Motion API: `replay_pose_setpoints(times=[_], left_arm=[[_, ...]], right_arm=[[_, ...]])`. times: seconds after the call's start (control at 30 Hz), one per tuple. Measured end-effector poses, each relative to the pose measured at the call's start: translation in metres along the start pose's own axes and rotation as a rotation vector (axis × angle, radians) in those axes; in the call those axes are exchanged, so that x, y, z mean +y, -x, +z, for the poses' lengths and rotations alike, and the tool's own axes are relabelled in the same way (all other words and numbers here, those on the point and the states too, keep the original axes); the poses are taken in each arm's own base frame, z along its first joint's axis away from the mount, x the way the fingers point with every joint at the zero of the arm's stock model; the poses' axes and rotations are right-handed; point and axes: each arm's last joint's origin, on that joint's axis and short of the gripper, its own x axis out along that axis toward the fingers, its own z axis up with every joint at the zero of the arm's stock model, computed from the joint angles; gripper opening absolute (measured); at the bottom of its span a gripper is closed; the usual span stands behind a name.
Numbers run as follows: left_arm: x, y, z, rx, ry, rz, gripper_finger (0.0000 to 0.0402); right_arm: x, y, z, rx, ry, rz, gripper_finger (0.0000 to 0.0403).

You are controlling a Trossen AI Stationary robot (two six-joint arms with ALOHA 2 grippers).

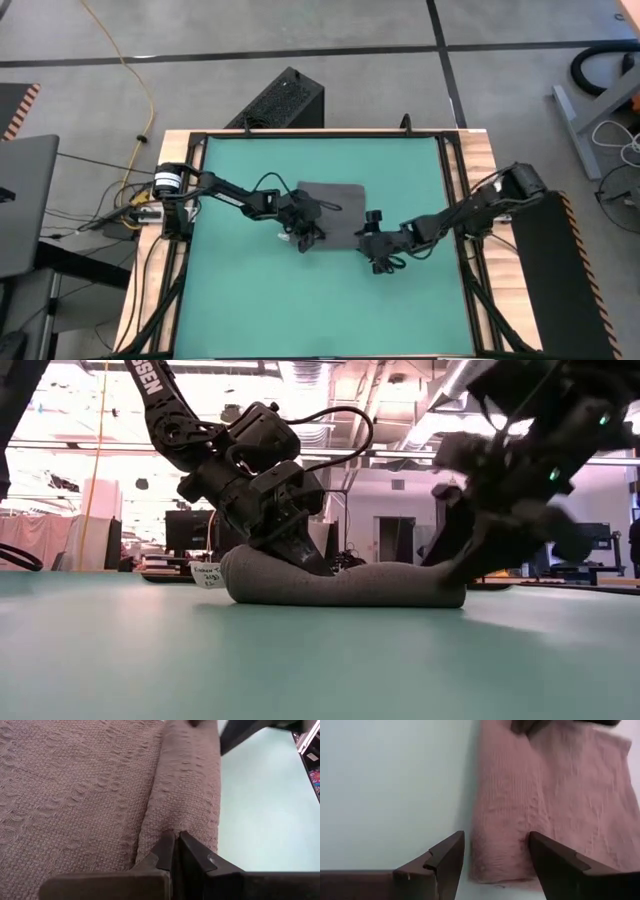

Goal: Roll towel
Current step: Roll the gray towel

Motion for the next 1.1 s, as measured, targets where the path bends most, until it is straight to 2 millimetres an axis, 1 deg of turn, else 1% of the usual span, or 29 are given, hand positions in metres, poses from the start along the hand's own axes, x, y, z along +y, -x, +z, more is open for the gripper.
replay_pose_setpoints(times=[0.17, 0.23, 0.3, 0.43, 0.47, 0.57, 0.67, 0.77, 0.83, 0.97, 1.1], left_arm=[[-0.001, 0.000, 0.000, 0.007, -0.024, -0.036, 0.0006], [-0.002, 0.002, 0.001, 0.006, -0.041, -0.064, 0.0006], [-0.003, 0.006, 0.005, -0.006, -0.058, -0.092, 0.0006], [-0.005, 0.019, 0.018, -0.074, -0.099, -0.102, 0.0006], [-0.004, 0.023, 0.020, -0.086, -0.106, -0.100, 0.0006], [-0.005, 0.029, 0.026, -0.116, -0.134, -0.109, 0.0006], [-0.007, 0.032, 0.028, -0.123, -0.162, -0.126, 0.0006], [-0.008, 0.032, 0.027, -0.116, -0.181, -0.148, 0.0006], [-0.008, 0.032, 0.027, -0.113, -0.192, -0.151, 0.0006], [-0.007, 0.032, 0.025, -0.085, -0.190, -0.148, 0.0006], [-0.009, 0.028, 0.014, 0.007, -0.187, -0.130, 0.0010]], right_arm=[[-0.007, -0.018, -0.009, 0.061, -0.020, -0.053, 0.0246], [-0.012, -0.023, -0.012, 0.077, -0.061, -0.044, 0.0230], [-0.015, -0.027, -0.014, 0.094, -0.118, -0.005, 0.0196], [-0.021, -0.030, -0.016, 0.106, -0.222, 0.100, 0.0088], [-0.022, -0.031, -0.017, 0.107, -0.251, 0.128, 0.0075], [-0.026, -0.031, -0.016, 0.107, -0.359, 0.217, 0.0075], [-0.030, -0.032, -0.016, 0.114, -0.494, 0.385, 0.0075], [-0.032, -0.032, -0.016, 0.127, -0.588, 0.525, 0.0075], [-0.034, -0.033, -0.018, 0.145, -0.658, 0.574, 0.0075], [-0.031, -0.032, -0.029, 0.179, -0.799, 0.648, 0.0075], [-0.025, -0.029, -0.043, 0.147, -0.910, 0.671, 0.0075]])
